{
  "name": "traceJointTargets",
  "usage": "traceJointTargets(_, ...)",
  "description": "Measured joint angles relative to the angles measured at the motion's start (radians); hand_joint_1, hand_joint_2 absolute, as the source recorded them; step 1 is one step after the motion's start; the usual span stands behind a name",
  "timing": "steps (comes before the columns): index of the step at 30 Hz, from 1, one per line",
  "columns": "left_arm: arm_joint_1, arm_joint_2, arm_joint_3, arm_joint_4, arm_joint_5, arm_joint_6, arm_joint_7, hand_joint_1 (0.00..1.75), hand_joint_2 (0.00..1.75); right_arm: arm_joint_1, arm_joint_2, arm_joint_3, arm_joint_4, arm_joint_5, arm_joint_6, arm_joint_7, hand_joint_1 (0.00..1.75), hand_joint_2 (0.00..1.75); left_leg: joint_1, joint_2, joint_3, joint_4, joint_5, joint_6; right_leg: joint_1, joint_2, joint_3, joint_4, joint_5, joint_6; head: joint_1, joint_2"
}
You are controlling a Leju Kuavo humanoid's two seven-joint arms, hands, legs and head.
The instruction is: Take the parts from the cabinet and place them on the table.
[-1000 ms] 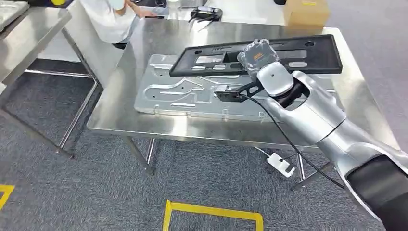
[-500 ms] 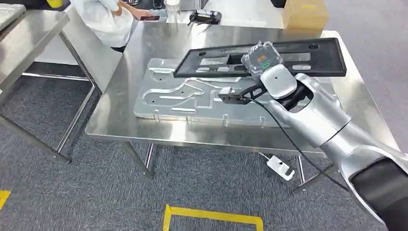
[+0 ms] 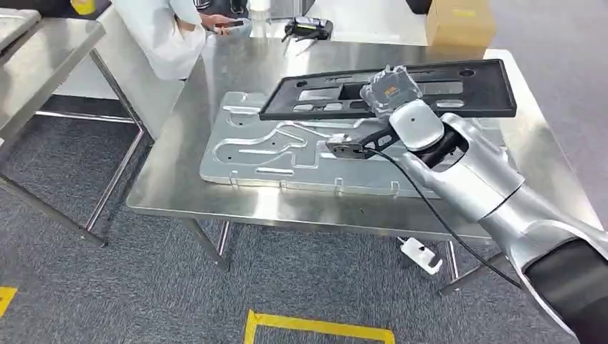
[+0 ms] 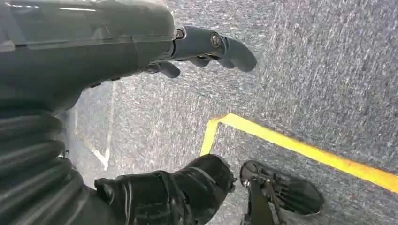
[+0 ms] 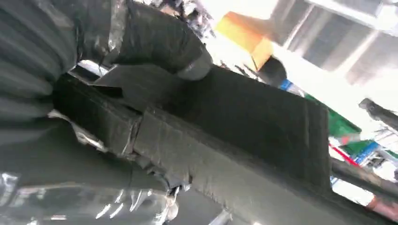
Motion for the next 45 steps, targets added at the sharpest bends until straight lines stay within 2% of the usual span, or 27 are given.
traceJointTargets(2,0.001,0.001,0.000,0.000,0.000,0.000,0.001,0.00,1.75,0.000,0.000,0.000,-0.002,0.000,0.000,0.000,1.61,1.75,0.002,0.003,-0.005,0.011,-0.013,-0.013,-0.010,0.000,0.011,-0.013,0.004,-0.010,0.000,0.000)
traceJointTargets(3,0.000,0.000,0.000,0.000,0.000,0.000,0.001,0.00,1.75,-0.001,-0.003,0.000,-0.003,0.000,0.000,0.001,1.61,1.75,0.002,0.005,-0.021,0.051,-0.036,-0.018,-0.011,-0.001,0.014,-0.015,0.001,-0.016,-0.005,0.000)
traceJointTargets(6,0.000,0.000,0.000,0.000,0.000,0.000,0.002,0.00,1.75,0.005,-0.003,0.000,-0.003,0.001,0.000,0.000,1.61,1.75,0.006,0.005,-0.139,0.279,-0.119,-0.028,-0.009,-0.001,0.025,-0.014,-0.007,-0.025,-0.005,0.000)
traceJointTargets(7,0.001,0.000,0.000,0.000,0.000,0.000,0.002,0.00,1.75,0.009,-0.003,0.000,-0.003,0.001,0.000,0.000,1.61,1.75,0.007,0.005,-0.163,0.310,-0.113,-0.028,-0.009,-0.001,0.028,-0.014,-0.010,-0.025,-0.005,0.000)
traceJointTargets(9,0.002,0.000,0.000,0.000,0.000,0.000,0.003,0.00,1.75,0.014,-0.003,0.000,-0.003,0.001,-0.001,-0.001,1.61,1.75,0.008,0.005,-0.149,0.241,-0.042,-0.028,-0.009,0.000,0.039,-0.012,-0.018,-0.024,-0.005,0.000)
traceJointTargets(11,0.001,0.001,0.000,0.000,-0.002,0.003,0.007,0.00,1.75,0.013,-0.003,0.000,-0.003,0.001,-0.004,0.000,1.61,1.75,0.007,0.005,-0.074,0.060,0.061,-0.021,-0.009,0.000,0.051,-0.008,-0.029,-0.019,-0.005,0.000)
traceJointTargets(13,0.000,0.002,-0.001,0.000,-0.006,0.011,0.014,0.00,1.75,0.010,-0.003,0.000,-0.003,0.001,-0.004,0.000,1.61,1.75,0.000,0.004,-0.042,-0.005,0.048,-0.013,-0.002,0.002,0.050,-0.007,-0.035,-0.010,-0.005,0.000)
traceJointTargets(16,-0.002,0.002,-0.003,0.000,-0.008,0.016,0.018,0.00,1.75,0.010,-0.003,0.000,-0.003,0.001,-0.004,0.000,1.61,1.75,-0.003,0.003,-0.044,-0.002,0.046,0.001,-0.005,0.002,0.053,-0.016,-0.034,0.003,-0.003,0.000)
traceJointTargets(17,-0.003,0.002,-0.003,0.000,-0.008,0.016,0.019,0.00,1.75,0.008,-0.003,0.000,-0.003,0.002,-0.004,0.001,1.61,1.75,0.009,0.006,-0.033,-0.016,0.052,0.010,-0.005,0.002,0.047,-0.010,-0.041,0.009,-0.004,0.000)
traceJointTargets(18,-0.002,0.002,-0.003,0.000,-0.008,0.016,0.020,0.00,1.75,0.008,-0.005,0.000,-0.003,0.002,-0.004,0.002,1.61,1.75,0.006,0.004,-0.027,-0.020,0.052,0.011,-0.004,-0.001,0.040,0.013,-0.054,0.013,-0.001,0.000)
traceJointTargets(21,-0.004,0.003,-0.003,0.000,-0.008,0.015,0.020,0.00,1.75,0.007,-0.005,0.000,-0.003,0.002,-0.003,0.001,1.61,1.75,0.005,0.005,-0.022,-0.019,0.045,0.024,-0.007,-0.003,-0.062,0.217,-0.141,0.020,0.003,0.000)
traceJointTargets(22,-0.004,0.003,-0.003,0.000,-0.007,0.015,0.020,0.00,1.75,0.013,-0.005,0.000,-0.003,0.002,-0.001,0.001,1.61,1.75,0.005,0.005,-0.021,-0.019,0.042,0.026,-0.007,-0.003,-0.095,0.269,-0.151,0.021,0.002,0.000)
traceJointTargets(23,-0.002,0.003,-0.003,0.000,-0.007,0.015,0.021,0.00,1.75,0.017,-0.005,0.000,-0.003,0.002,0.000,0.001,1.61,1.75,0.005,0.004,-0.018,-0.018,0.040,0.026,-0.008,-0.003,-0.106,0.275,-0.137,0.021,0.003,0.000)
traceJointTargets(25,0.000,0.002,-0.003,0.000,-0.007,0.013,0.021,0.00,1.75,0.020,-0.005,0.000,-0.003,0.002,0.001,0.001,1.61,1.75,0.006,0.003,-0.014,-0.014,0.034,0.023,-0.010,-0.004,-0.078,0.196,-0.076,0.019,0.003,0.000)
traceJointTargets(26,-0.001,0.001,-0.003,0.000,-0.007,0.013,0.021,0.00,1.75,0.019,-0.005,0.000,-0.004,0.002,0.001,0.002,1.61,1.75,0.007,0.002,-0.009,-0.008,0.026,0.018,-0.011,-0.006,-0.024,0.079,-0.012,0.016,0.003,0.000)
traceJointTargets(27,-0.001,0.001,-0.003,0.000,-0.007,0.013,0.021,0.00,1.75,0.018,-0.005,0.000,-0.005,0.002,0.001,0.002,1.61,1.75,0.007,0.002,-0.008,-0.001,0.020,0.012,-0.011,-0.007,0.003,0.010,0.000,0.014,0.003,0.000)
traceJointTargets(28,-0.001,0.002,-0.004,0.000,-0.007,0.013,0.021,0.00,1.75,0.017,-0.005,0.000,-0.005,0.002,0.001,0.002,1.61,1.75,0.002,0.001,-0.014,0.000,0.017,0.007,-0.006,-0.007,0.011,0.007,-0.015,0.014,0.003,0.000)
traceJointTargets(31,-0.001,0.003,-0.004,0.000,-0.006,0.014,0.021,0.00,1.75,0.026,-0.005,0.000,-0.009,0.002,0.001,0.002,1.61,1.75,0.001,0.001,-0.014,0.002,0.015,-0.003,-0.002,-0.001,0.012,0.004,-0.015,0.002,-0.001,0.000)
traceJointTargets(33,-0.001,0.003,-0.004,0.000,-0.006,0.014,0.021,0.00,1.75,0.028,-0.006,0.000,-0.011,0.002,0.000,0.002,1.61,1.75,0.002,0.002,-0.017,0.004,0.007,-0.013,-0.010,-0.001,0.018,-0.003,-0.011,-0.012,0.000,0.000)
traceJointTargets(34,-0.001,0.002,-0.004,0.000,-0.006,0.014,0.021,0.00,1.75,0.028,-0.008,0.000,-0.013,0.002,-0.001,0.003,1.61,1.75,0.004,0.005,-0.026,0.034,-0.009,-0.020,-0.010,-0.001,0.022,-0.004,-0.014,-0.016,-0.004,0.000)
traceJointTargets(37,-0.002,0.003,-0.005,0.000,-0.006,0.014,0.021,0.00,1.75,0.039,-0.008,0.000,-0.016,0.000,-0.012,0.005,1.61,1.75,0.006,0.005,-0.133,0.249,-0.097,-0.028,-0.008,-0.001,0.032,-0.004,-0.022,-0.029,-0.006,0.000)
traceJointTargets(38,-0.002,0.003,-0.006,0.000,-0.006,0.014,0.021,0.00,1.75,0.047,-0.008,0.000,-0.016,-0.005,-0.018,0.008,1.61,1.75,0.006,0.005,-0.166,0.303,-0.111,-0.029,-0.006,-0.001,0.035,-0.004,-0.025,-0.031,-0.006,0.000)
traceJointTargets(39,-0.001,0.003,-0.006,0.000,-0.006,0.014,0.021,0.00,1.75,0.055,-0.008,0.000,-0.016,-0.006,-0.021,0.010,1.61,1.75,0.006,0.005,-0.182,0.317,-0.101,-0.028,-0.005,0.000,0.038,-0.004,-0.027,-0.031,-0.006,0.000)
traceJointTargets(40,0.001,0.002,-0.006,0.000,-0.006,0.014,0.022,0.00,1.75,0.062,-0.008,0.000,-0.016,-0.008,-0.023,0.010,1.61,1.75,0.006,0.005,-0.174,0.284,-0.066,-0.025,-0.005,0.000,0.043,-0.004,-0.031,-0.031,-0.006,0.000)
traceJointTargets(42,0.000,0.003,-0.006,0.000,-0.006,0.015,0.023,0.00,1.75,0.066,-0.008,0.000,-0.016,-0.008,-0.030,0.010,1.61,1.75,0.005,0.005,-0.104,0.116,0.036,-0.014,-0.003,0.001,0.055,-0.004,-0.039,-0.028,-0.006,0.000)
traceJointTargets(43,0.000,0.003,-0.006,0.000,-0.006,0.016,0.023,0.00,1.75,0.066,-0.008,-0.001,-0.016,-0.008,-0.037,0.010,1.61,1.75,0.003,0.005,-0.068,0.036,0.070,-0.006,-0.003,0.001,0.059,-0.005,-0.043,-0.025,-0.006,0.000)
traceJointTargets(45,-0.003,0.006,-0.008,0.000,-0.005,0.016,0.022,0.00,1.75,0.068,-0.008,-0.001,-0.015,-0.008,-0.051,0.010,1.61,1.75,-0.006,0.005,-0.046,0.001,0.049,0.000,0.001,0.002,0.058,-0.004,-0.047,-0.015,-0.005,0.000)
